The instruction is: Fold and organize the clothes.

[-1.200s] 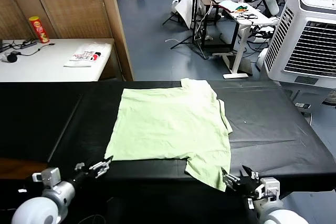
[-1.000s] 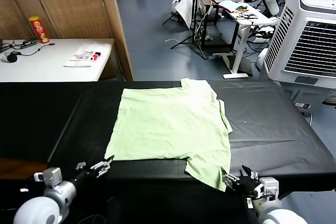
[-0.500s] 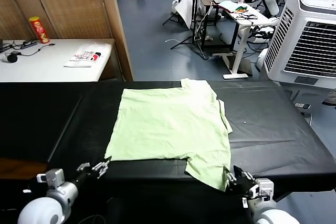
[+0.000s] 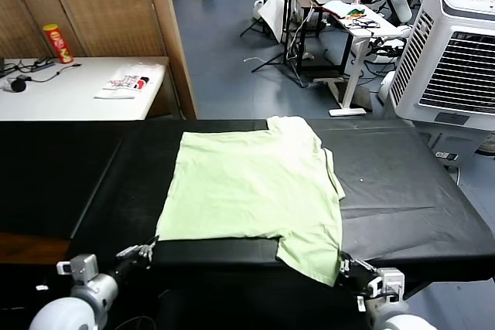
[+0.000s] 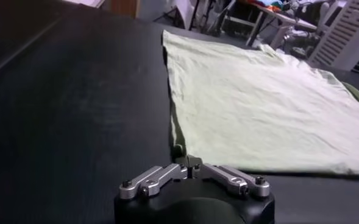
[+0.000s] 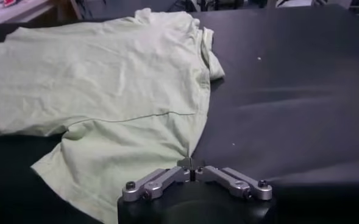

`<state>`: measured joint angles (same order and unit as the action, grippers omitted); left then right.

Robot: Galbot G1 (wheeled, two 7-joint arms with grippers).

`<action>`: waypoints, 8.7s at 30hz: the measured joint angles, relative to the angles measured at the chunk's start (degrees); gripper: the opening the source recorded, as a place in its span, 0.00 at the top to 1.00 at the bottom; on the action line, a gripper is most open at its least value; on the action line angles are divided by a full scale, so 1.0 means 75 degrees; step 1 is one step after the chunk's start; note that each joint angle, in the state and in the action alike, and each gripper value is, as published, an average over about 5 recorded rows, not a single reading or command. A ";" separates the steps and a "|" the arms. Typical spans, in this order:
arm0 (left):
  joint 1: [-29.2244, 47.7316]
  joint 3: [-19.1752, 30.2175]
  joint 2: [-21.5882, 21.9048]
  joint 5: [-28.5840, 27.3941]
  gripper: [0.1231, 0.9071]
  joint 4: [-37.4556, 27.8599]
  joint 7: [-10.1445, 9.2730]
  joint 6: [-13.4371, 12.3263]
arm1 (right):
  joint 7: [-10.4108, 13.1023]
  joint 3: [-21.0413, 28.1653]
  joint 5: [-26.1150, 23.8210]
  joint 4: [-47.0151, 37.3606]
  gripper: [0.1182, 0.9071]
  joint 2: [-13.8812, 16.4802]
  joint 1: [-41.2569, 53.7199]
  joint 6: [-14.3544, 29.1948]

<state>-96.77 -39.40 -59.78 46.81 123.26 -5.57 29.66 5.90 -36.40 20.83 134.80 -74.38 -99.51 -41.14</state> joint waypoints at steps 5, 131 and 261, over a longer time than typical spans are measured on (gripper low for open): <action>-0.0484 -0.0112 -0.0010 0.0092 1.00 0.0468 -0.0112 -0.0057 | -0.0276 -0.0119 0.0305 -0.0092 1.00 0.0157 0.0217 0.0521; 0.2482 0.0909 -0.0097 -0.0351 1.00 -0.2087 0.0151 -0.0676 | -0.0539 0.0725 -0.0045 -0.2663 0.99 0.0852 0.2214 0.1644; 0.7313 0.3252 0.0283 0.0396 1.00 -0.4849 -0.0070 0.0743 | -0.0630 0.3008 0.0944 -0.8370 0.99 0.0447 0.9311 0.0998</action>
<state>-41.92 -15.01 -57.66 49.77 86.89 -6.09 35.23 1.18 -13.85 27.91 72.03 -71.03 -29.68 -33.66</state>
